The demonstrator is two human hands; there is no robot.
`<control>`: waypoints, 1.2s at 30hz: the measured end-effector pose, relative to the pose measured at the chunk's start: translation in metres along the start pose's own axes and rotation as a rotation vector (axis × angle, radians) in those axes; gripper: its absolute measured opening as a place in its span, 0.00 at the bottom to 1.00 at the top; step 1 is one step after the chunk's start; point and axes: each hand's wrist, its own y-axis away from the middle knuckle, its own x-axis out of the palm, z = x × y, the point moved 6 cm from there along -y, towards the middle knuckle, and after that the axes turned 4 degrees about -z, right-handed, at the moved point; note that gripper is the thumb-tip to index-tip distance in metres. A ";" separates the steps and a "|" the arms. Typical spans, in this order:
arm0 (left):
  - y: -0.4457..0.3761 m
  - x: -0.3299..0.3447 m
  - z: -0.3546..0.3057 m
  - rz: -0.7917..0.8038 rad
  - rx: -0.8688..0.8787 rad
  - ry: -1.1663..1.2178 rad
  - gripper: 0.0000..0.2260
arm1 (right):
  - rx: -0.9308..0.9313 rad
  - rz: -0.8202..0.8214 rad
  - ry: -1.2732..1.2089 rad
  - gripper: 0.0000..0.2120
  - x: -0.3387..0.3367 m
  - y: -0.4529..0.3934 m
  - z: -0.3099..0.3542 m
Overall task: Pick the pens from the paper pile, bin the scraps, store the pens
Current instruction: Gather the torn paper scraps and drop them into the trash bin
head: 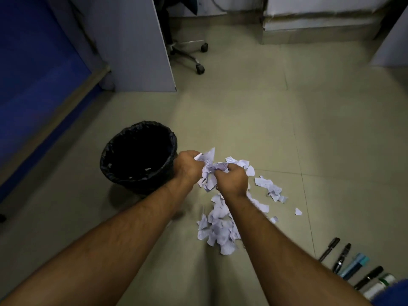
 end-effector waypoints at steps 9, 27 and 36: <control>-0.027 -0.111 -0.014 -0.182 -0.014 0.183 0.01 | -0.174 0.045 -0.110 0.09 0.062 0.028 0.108; -0.064 -0.180 0.058 -0.231 -0.112 -0.053 0.05 | -0.318 0.369 0.275 0.18 0.172 0.063 0.143; -0.059 -0.162 0.049 -0.151 -0.033 -0.087 0.18 | -0.270 0.260 0.176 0.12 0.153 0.057 0.140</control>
